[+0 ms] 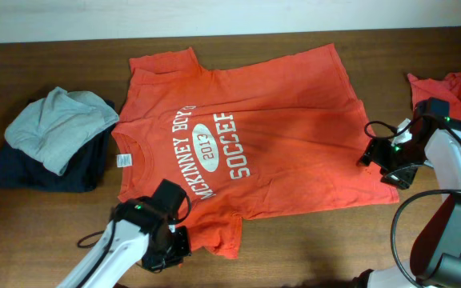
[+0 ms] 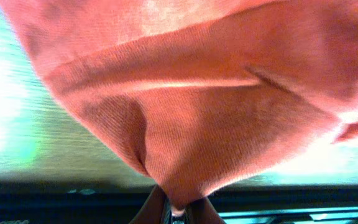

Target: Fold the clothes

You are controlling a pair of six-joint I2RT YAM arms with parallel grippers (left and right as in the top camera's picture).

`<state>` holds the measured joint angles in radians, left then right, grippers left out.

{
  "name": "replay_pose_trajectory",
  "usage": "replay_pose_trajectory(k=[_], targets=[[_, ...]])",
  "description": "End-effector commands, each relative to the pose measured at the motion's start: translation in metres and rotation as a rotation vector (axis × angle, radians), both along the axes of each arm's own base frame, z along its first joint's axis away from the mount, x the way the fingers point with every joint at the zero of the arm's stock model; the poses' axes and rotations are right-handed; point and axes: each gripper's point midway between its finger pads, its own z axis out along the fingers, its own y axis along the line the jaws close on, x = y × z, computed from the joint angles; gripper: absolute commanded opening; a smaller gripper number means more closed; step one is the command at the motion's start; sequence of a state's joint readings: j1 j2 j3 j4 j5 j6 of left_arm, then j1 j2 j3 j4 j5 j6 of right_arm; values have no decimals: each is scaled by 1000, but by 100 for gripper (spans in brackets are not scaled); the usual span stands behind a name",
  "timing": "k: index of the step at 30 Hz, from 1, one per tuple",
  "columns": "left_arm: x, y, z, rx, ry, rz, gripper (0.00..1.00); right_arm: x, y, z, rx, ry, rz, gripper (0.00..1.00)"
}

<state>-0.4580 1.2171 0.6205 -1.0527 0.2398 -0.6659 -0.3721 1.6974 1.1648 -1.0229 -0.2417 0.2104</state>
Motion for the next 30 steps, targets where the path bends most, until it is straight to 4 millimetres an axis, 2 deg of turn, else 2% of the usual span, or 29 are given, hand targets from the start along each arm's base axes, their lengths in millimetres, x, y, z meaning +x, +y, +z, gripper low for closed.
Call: replay_pose_trajectory(k=[1, 3, 5, 12, 15, 24, 30], targets=[[16, 9, 21, 36, -135, -20, 8, -8, -11, -2, -70, 48, -48, 75], [17, 10, 27, 28, -168, -12, 8, -16, -18, -3, -115, 90, -92, 79], [17, 11, 29, 30, -182, -6, 8, -19, -22, -4, -130, 108, -117, 90], [30, 17, 37, 61, -262, -31, 8, -35, -31, -8, -93, 145, -179, 91], [35, 16, 42, 61, -282, -31, 8, -42, -28, -17, -61, 155, -194, 90], [36, 15, 43, 57, -288, -49, 8, -52, -48, -37, -70, 146, -343, 85], [37, 15, 43, 56, -291, -49, 8, -60, -51, -55, -68, 145, -423, 74]])
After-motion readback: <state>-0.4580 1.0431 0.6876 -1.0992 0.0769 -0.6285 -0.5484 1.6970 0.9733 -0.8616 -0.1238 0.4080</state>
